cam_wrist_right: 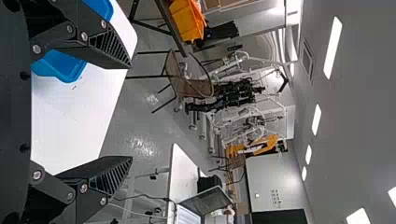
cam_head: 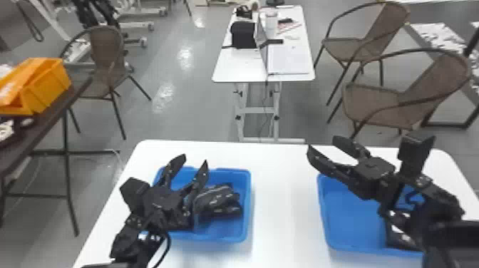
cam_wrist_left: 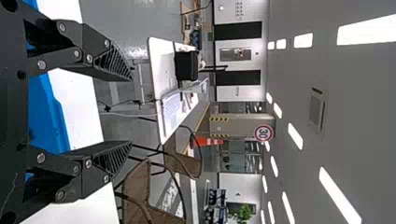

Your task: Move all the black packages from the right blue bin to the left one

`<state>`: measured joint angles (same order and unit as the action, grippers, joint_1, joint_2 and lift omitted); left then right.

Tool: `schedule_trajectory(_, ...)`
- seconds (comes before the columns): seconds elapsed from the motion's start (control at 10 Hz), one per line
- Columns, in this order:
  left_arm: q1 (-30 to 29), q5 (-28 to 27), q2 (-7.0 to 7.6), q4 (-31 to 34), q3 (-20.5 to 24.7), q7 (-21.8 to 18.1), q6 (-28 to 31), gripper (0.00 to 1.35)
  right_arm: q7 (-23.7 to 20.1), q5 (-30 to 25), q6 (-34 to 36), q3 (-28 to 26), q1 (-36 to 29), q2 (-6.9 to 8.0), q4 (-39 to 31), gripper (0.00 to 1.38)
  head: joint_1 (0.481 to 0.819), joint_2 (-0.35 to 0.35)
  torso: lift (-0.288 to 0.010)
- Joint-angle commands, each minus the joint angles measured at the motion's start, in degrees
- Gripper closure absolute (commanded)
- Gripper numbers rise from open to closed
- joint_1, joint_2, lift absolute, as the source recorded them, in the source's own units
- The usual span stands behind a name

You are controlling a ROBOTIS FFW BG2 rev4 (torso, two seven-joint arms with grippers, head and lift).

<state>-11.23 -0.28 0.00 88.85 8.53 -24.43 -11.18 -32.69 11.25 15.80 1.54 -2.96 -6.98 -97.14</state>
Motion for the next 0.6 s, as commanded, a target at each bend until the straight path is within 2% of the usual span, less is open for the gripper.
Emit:
schedule_trajectory(0.0,-0.81,2.13,-0.15,2.82,0.34,0.09,-0.34,0.14,0.61,-0.35,0.02,-0.92,-0.91,-0.14,-0.86,0.37,0.695,0.105,0.000)
schedule_trajectory(0.1,-2.74,2.21,-0.15,7.74,1.40,1.05,1.16,0.14,4.12,-1.76,-0.69,-1.36,-2.93,-0.05,-2.88,0.37,0.695,0.099,0.000)
schedule_trajectory(0.2,-5.29,3.18,-0.15,11.87,2.37,3.60,-0.07,0.14,8.96,-3.08,-2.18,-1.80,-6.10,-0.05,-5.16,0.37,0.695,0.097,0.000)
schedule_trajectory(0.4,-9.60,6.78,-0.15,16.09,4.30,7.03,-2.89,0.14,20.82,-5.01,-3.94,-4.26,-14.18,-0.05,-8.94,0.37,0.695,0.091,0.000)
schedule_trajectory(0.5,-10.74,7.49,-0.15,16.88,4.65,8.08,-3.68,0.14,23.90,-5.01,-3.67,-6.46,-17.08,0.12,-8.86,0.37,0.695,0.074,0.000)
